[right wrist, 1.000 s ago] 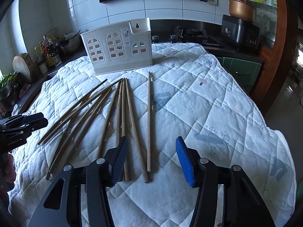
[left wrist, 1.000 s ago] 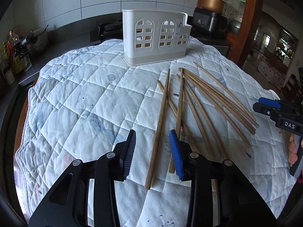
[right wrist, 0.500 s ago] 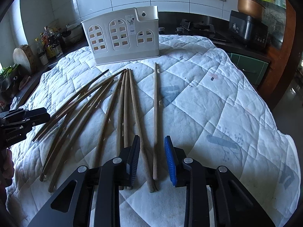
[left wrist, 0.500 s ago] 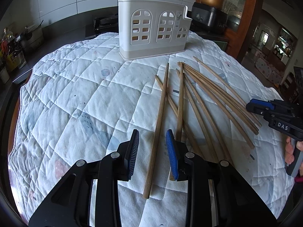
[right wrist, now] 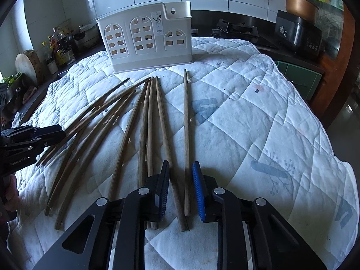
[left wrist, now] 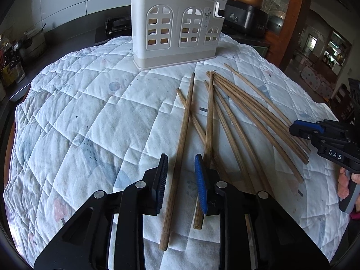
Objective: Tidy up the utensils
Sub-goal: 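Lower the left tool onto a wooden chopstick while the right tool lowers onto another, then close the left tool on its chopstick while the right tool closes on another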
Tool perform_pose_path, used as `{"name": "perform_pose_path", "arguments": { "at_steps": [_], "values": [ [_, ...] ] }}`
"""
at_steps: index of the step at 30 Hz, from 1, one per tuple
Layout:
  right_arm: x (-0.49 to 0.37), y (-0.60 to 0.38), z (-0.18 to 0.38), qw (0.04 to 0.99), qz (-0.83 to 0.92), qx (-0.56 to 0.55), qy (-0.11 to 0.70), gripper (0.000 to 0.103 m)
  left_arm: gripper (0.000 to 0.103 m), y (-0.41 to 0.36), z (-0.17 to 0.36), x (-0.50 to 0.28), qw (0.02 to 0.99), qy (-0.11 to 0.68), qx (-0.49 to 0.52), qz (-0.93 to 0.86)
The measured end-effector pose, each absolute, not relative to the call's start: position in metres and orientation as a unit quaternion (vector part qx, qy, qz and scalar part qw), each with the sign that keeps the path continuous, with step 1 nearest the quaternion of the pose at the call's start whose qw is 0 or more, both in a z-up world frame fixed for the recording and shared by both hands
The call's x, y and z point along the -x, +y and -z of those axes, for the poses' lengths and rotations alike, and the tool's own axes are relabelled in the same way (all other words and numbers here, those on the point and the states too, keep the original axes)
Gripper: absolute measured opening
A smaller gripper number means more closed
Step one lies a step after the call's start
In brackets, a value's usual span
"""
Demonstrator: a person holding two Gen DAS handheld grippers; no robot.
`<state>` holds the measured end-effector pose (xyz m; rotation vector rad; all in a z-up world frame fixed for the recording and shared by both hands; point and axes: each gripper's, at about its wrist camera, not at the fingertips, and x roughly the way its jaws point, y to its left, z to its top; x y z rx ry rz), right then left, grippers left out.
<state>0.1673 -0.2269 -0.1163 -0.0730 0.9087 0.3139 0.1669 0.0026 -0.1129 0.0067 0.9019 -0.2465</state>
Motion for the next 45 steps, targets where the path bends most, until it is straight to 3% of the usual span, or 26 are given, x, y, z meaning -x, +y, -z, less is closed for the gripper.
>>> {"name": "perform_pose_path", "arguments": {
  "at_steps": [11, 13, 15, 23, 25, 45],
  "values": [
    [-0.17, -0.224, 0.119, 0.882, -0.158, 0.036, 0.443, 0.021, 0.011, 0.003, 0.118, -0.173, 0.89, 0.442, 0.004, 0.109],
    [-0.169, -0.222, 0.12, 0.884, -0.153, 0.047, 0.44, 0.013, 0.009, 0.004, 0.117, -0.173, 0.891, 0.442, 0.005, 0.106],
    [-0.167, -0.223, 0.119, 0.885, -0.152, 0.044, 0.438, 0.012, 0.008, 0.005, 0.114, -0.172, 0.893, 0.438, 0.012, 0.104],
    [-0.157, -0.227, 0.106, 0.895, -0.149, 0.04, 0.419, 0.012, 0.006, 0.006, 0.102, -0.165, 0.9, 0.423, 0.024, 0.105],
    [-0.153, -0.228, 0.099, 0.899, -0.148, 0.042, 0.409, 0.007, 0.006, 0.006, 0.096, -0.162, 0.903, 0.416, 0.027, 0.104],
    [-0.136, -0.234, 0.045, 0.924, -0.162, 0.031, 0.346, 0.007, 0.006, 0.007, 0.071, -0.146, 0.915, 0.385, 0.016, 0.121]
  ]
}}
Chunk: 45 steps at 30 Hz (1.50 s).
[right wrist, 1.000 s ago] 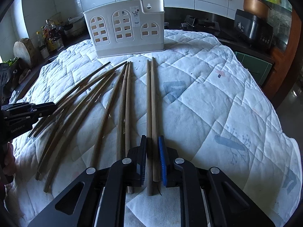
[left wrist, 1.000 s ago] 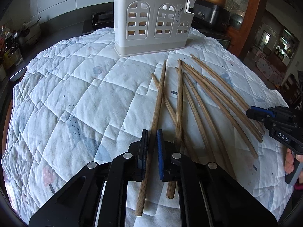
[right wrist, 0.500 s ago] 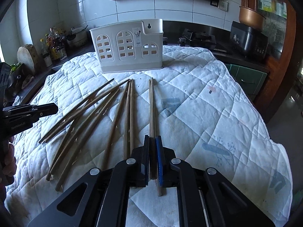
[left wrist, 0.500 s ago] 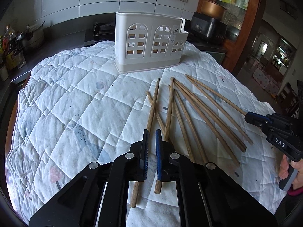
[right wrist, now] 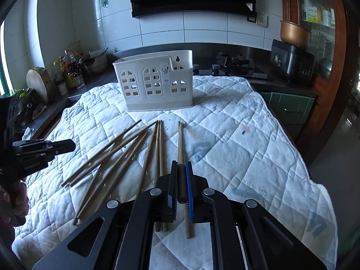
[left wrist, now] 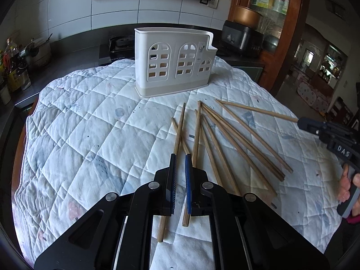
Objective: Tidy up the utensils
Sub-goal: 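Close the left tool on its chopstick while the right tool closes on another, then lift the left tool's chopstick into the white holder while the right tool inserts its own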
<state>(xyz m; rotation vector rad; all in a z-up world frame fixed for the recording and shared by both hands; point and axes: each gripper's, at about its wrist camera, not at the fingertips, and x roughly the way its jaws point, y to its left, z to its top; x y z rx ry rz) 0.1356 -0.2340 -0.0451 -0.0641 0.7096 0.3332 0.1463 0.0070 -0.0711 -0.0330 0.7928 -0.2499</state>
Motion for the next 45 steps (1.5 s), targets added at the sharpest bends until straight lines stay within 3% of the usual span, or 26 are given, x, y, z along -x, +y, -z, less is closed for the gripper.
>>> {"name": "perform_pose_path", "arguments": {
  "at_steps": [3, 25, 45],
  "values": [
    [-0.135, -0.232, 0.046, 0.923, -0.165, 0.03, 0.346, 0.007, 0.01, 0.005, 0.084, -0.148, 0.909, 0.399, 0.009, 0.117],
    [-0.136, -0.231, 0.058, 0.918, -0.165, 0.03, 0.358, 0.007, 0.009, 0.013, 0.12, -0.149, 0.893, 0.439, 0.008, 0.099],
    [-0.149, -0.221, 0.003, 0.932, -0.187, 0.047, 0.305, 0.007, 0.006, 0.018, 0.059, -0.147, 0.921, 0.369, 0.046, 0.114]
  ]
}}
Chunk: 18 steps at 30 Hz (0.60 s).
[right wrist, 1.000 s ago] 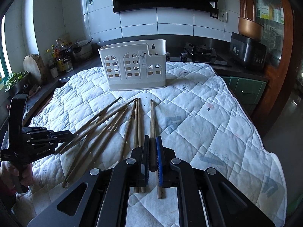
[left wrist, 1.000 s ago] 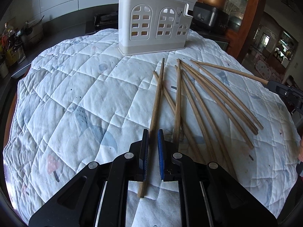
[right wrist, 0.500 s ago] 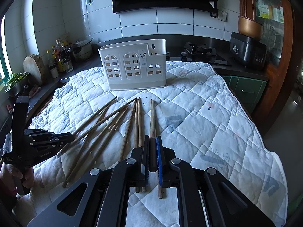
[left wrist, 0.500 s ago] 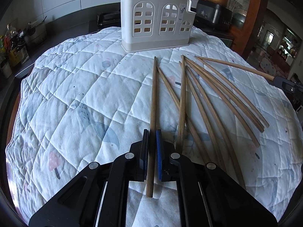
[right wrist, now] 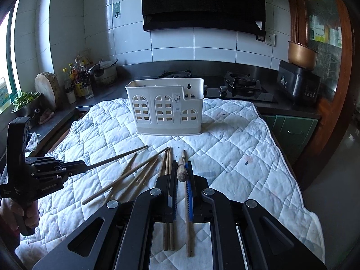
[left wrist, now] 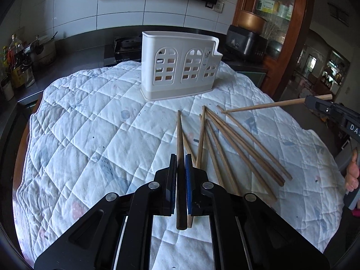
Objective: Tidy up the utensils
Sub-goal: 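Lift the left tool's chopstick into the white holder while the right tool inserts its own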
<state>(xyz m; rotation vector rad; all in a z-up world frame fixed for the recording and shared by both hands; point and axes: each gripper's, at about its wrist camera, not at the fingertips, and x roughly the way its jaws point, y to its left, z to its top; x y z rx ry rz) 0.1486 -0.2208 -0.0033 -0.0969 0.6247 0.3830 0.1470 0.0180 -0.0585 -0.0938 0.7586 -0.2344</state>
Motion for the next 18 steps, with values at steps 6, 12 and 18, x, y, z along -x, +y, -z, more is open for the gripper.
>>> {"name": "perform_pose_path", "arguments": {
  "at_steps": [6, 12, 18],
  "values": [
    [-0.167, -0.215, -0.013, 0.929, -0.206, 0.049, 0.304, 0.007, 0.006, 0.019, 0.036, -0.15, 0.933, 0.331, 0.062, 0.126],
    [-0.185, -0.215, -0.025, 0.925, -0.218, 0.041, 0.31, 0.007, 0.006, 0.016, 0.021, -0.158, 0.937, 0.318, 0.06, 0.134],
    [-0.201, -0.216, -0.046, 0.921, -0.23, 0.036, 0.313, 0.007, 0.006, 0.015, 0.0, -0.168, 0.938, 0.313, 0.05, 0.141]
  ]
}}
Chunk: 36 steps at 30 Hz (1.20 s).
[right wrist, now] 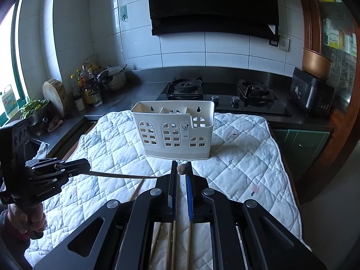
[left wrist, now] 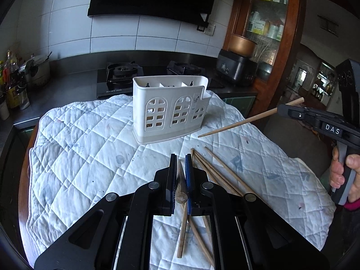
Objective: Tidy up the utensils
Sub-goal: 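Lift the left tool's chopstick into the white holder while the right tool inserts its own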
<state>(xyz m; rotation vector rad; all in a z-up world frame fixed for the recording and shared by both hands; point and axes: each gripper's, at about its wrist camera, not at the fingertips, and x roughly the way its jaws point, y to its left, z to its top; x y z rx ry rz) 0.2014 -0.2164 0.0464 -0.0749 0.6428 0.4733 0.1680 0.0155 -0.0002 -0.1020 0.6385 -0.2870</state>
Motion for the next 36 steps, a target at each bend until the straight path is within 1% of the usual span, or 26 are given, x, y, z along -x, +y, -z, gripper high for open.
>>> {"name": "perform_pose_path", "arguments": {
  "at_steps": [15, 24, 27, 31, 36],
  "values": [
    [-0.256, -0.219, -0.128, 0.921, -0.236, 0.043, 0.307, 0.007, 0.006, 0.011, -0.071, -0.206, 0.94, 0.302, 0.019, 0.159],
    [-0.283, -0.212, -0.161, 0.927, -0.216, 0.072, 0.297, 0.007, 0.006, 0.01, -0.147, -0.225, 0.96, 0.239, -0.007, 0.149],
    [-0.297, -0.205, -0.165, 0.922, -0.216, 0.083, 0.31, 0.007, 0.006, 0.011, -0.17, -0.239, 0.966, 0.218, -0.004, 0.141],
    [-0.311, -0.19, -0.156, 0.913, -0.213, 0.108, 0.33, 0.007, 0.006, 0.015, -0.193, -0.258, 0.975, 0.184, 0.007, 0.124],
    [-0.322, -0.18, -0.136, 0.905, -0.218, 0.117, 0.346, 0.007, 0.006, 0.021, -0.191, -0.287, 0.98, 0.169, 0.032, 0.105]
  ]
}}
